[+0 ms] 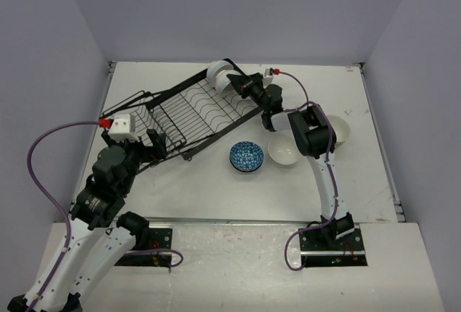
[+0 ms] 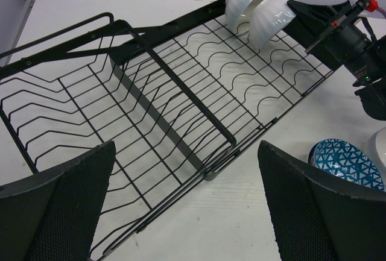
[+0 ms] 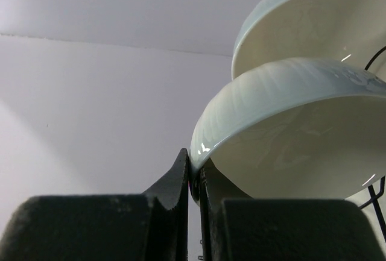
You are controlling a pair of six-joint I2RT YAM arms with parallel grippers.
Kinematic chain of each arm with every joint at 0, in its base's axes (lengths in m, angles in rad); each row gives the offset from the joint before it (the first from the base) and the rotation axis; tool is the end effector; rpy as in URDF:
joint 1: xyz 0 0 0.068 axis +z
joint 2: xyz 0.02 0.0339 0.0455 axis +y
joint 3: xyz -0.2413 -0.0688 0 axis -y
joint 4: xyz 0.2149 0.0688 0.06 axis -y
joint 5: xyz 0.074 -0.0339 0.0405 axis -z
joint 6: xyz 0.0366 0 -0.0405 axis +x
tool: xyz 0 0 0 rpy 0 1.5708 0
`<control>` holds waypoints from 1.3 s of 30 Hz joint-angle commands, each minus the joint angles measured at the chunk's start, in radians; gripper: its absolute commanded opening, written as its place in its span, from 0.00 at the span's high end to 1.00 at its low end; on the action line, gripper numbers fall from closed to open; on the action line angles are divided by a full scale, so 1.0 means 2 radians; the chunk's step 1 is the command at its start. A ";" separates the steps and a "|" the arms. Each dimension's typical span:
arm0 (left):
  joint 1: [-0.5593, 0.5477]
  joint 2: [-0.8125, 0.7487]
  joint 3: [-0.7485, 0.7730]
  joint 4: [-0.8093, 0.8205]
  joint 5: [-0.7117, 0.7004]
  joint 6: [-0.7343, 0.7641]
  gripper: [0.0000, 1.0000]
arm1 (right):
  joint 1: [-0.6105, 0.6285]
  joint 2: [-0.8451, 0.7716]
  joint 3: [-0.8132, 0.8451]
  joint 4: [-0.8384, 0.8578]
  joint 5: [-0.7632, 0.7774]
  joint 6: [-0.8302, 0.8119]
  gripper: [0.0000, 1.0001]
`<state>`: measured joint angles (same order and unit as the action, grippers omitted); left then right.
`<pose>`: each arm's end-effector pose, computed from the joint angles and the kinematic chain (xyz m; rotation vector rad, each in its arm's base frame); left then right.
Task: Unload the bowls from the dish rack
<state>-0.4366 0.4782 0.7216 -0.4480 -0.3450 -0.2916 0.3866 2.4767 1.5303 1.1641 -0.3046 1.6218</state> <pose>0.1013 -0.0336 0.3125 -0.1208 1.7644 -0.2224 0.4502 0.1951 0.1466 0.6839 1.4962 1.8310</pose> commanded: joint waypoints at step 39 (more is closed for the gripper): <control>0.034 0.008 -0.004 0.026 0.016 0.014 0.00 | 0.059 -0.644 -0.143 -0.998 0.246 -0.653 1.00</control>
<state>-0.3798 0.4847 0.7212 -0.4339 -0.3367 -0.2913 0.4618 1.1797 1.2320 -0.7067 0.0669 0.3939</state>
